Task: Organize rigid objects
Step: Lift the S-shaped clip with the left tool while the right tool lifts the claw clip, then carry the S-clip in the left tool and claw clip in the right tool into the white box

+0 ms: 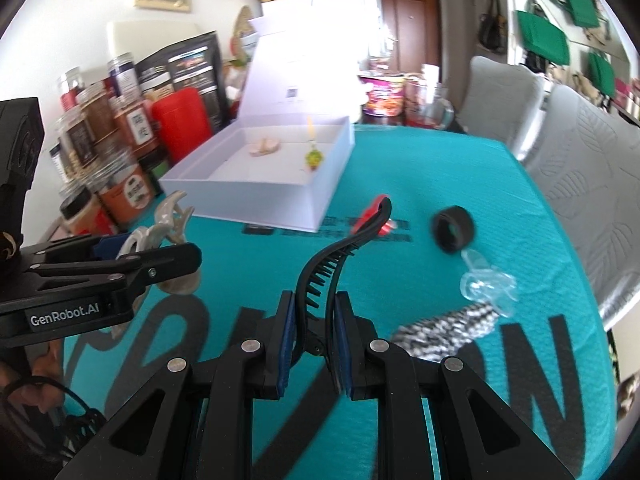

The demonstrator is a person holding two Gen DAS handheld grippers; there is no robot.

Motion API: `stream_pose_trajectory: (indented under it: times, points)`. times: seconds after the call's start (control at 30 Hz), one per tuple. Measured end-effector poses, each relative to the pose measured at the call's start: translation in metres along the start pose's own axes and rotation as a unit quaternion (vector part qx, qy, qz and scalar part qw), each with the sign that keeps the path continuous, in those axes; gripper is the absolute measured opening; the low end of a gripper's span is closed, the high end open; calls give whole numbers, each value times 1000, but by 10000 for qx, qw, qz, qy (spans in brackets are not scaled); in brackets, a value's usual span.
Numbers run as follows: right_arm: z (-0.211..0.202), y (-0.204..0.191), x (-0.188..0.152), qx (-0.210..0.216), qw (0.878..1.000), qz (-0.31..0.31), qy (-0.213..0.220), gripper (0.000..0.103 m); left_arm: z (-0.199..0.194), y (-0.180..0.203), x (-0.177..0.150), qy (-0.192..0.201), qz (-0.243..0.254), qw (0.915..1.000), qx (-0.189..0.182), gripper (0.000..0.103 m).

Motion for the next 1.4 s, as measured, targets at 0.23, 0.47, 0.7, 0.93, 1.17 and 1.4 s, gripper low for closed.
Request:
stream_pose_trajectory:
  times: [0.23,0.47,0.7,0.93,1.17,1.4]
  points:
    - [6,-25,17,289,9992,-262,41,19,-7,-20,7,90,-132,9998,78,59]
    - [11,-47,35,394,9980,-487,92,19,-11,-32,23,171,-86,9997,144,59]
    - [7,-57,56,431,9971,-593,197,19,-19,-38,42,289,1,9995,126,59]
    - [-2,-60,79,472,9962,-656,337,19,-25,-35,64,434,166,9989,24,59]
    - [-7,-56,104,482,9953,-678,494,19,-31,-29,89,642,333,9974,-71,59]
    - [-3,-52,128,455,9944,-736,600,19,-25,-31,111,752,419,9962,-87,59]
Point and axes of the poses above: each gripper's, at about its wrist camera, not at the fingertips, and z roughly the way its jaws point, y to its right, x to its top, the point moved 2 cm from there along z, roughly the way its jaws point, and after that the axes turned 4 degrees about -x, right-handed, at the moved point
